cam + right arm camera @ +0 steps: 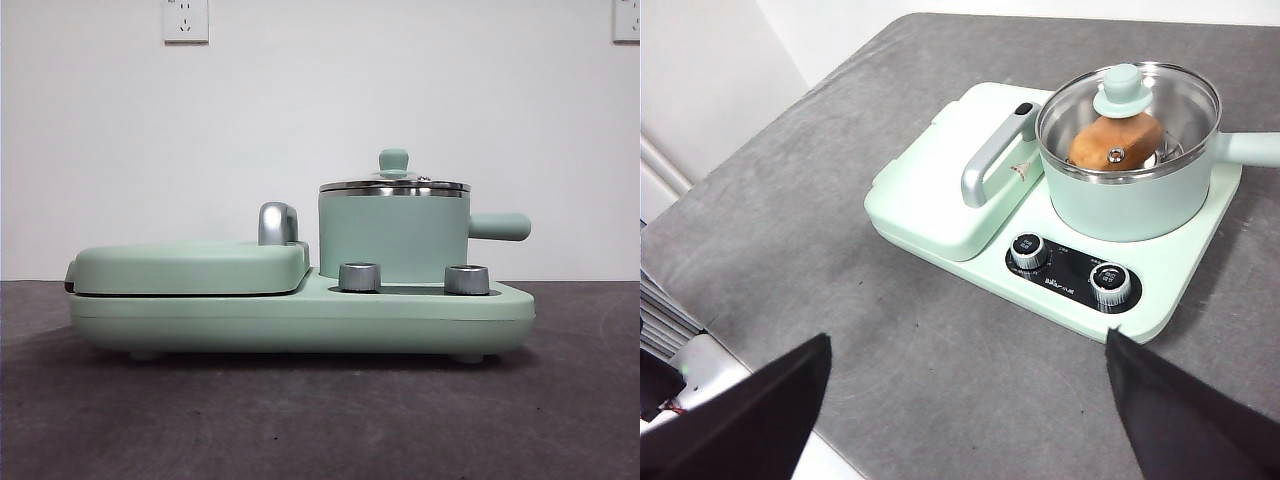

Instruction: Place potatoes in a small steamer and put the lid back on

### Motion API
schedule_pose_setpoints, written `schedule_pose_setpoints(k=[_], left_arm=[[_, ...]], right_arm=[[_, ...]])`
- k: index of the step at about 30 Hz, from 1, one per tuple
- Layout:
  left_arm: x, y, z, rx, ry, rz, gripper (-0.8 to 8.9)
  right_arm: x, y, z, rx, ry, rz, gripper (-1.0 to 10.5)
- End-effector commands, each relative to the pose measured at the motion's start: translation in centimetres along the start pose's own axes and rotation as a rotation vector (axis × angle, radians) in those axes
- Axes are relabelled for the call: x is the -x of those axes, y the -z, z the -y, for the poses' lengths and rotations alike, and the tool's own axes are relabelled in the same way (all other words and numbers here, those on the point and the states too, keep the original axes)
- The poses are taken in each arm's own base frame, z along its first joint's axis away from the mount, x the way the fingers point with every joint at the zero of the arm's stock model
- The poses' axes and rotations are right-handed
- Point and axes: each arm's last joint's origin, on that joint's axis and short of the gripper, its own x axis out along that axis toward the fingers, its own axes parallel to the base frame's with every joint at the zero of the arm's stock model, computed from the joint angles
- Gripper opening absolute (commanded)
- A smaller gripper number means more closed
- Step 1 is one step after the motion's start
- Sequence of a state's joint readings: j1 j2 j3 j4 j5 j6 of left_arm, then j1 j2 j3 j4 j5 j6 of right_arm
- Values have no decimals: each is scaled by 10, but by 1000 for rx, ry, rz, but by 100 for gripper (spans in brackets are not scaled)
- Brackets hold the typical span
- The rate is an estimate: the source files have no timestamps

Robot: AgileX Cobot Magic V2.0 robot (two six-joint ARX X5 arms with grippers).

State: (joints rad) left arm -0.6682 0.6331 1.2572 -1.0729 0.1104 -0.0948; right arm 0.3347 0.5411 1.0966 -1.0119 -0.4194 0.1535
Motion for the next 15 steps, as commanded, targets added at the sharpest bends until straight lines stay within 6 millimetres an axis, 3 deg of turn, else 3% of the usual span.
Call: schedule_pose_setpoints(k=[1, 3, 4, 5, 6, 15], left_arm=[[0, 11, -1, 56, 6, -3, 383], [2, 20, -1, 76, 5, -9, 190], [3, 24, -2, 77, 5, -15, 1], [4, 26, -2, 83, 4, -16, 28], [4, 27, -2, 84, 4, -16, 6], [4, 27, -2, 100, 5, -14, 6]], right_arm=[[0, -3, -1, 16, -9, 10, 433], [0, -3, -1, 16, -10, 8, 392], [0, -2, -1, 17, -24, 3, 214], [0, -2, -2, 27, -43, 0, -33], [0, -2, -2, 34, -53, -2, 35], [1, -2, -2, 37, -56, 1, 11]])
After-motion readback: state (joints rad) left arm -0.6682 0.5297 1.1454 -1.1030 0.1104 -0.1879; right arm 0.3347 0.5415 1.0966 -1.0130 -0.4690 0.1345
